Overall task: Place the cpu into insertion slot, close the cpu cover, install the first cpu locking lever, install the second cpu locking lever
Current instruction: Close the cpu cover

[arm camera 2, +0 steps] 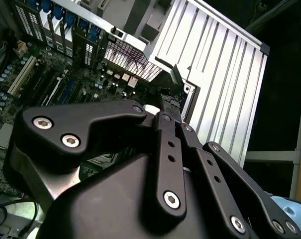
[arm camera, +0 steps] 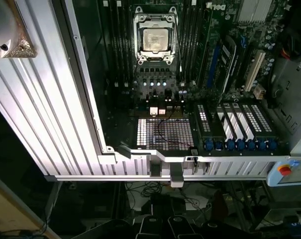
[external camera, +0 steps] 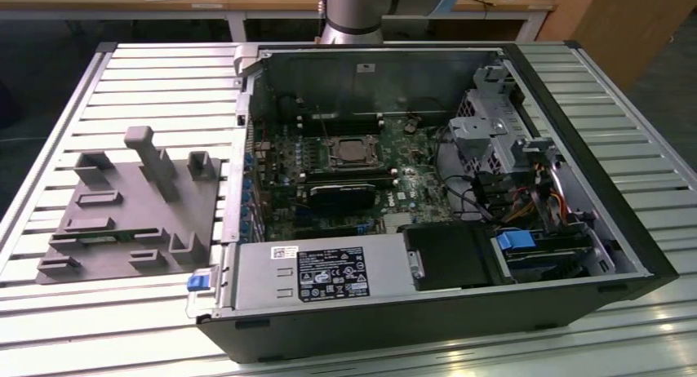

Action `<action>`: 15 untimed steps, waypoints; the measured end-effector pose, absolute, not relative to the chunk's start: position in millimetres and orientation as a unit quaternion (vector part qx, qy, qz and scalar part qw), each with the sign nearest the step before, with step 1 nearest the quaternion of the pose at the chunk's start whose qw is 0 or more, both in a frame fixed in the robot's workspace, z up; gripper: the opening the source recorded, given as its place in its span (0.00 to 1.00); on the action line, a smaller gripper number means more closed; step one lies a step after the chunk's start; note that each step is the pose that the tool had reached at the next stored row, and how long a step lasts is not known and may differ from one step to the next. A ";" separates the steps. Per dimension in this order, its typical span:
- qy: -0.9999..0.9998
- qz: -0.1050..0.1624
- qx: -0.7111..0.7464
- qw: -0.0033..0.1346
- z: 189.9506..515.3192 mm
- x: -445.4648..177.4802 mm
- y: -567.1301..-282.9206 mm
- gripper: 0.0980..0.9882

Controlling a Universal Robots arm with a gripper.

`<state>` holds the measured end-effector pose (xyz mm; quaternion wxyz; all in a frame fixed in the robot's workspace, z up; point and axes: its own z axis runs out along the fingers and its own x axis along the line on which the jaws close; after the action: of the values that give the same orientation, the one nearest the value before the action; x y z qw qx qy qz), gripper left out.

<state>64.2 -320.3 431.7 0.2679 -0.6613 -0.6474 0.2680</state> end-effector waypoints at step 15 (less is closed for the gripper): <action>-0.655 0.248 -0.669 0.248 430.4 64.2 -320.3 0.00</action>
<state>64.2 -320.3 430.4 0.2483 -0.6691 -0.6551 0.2481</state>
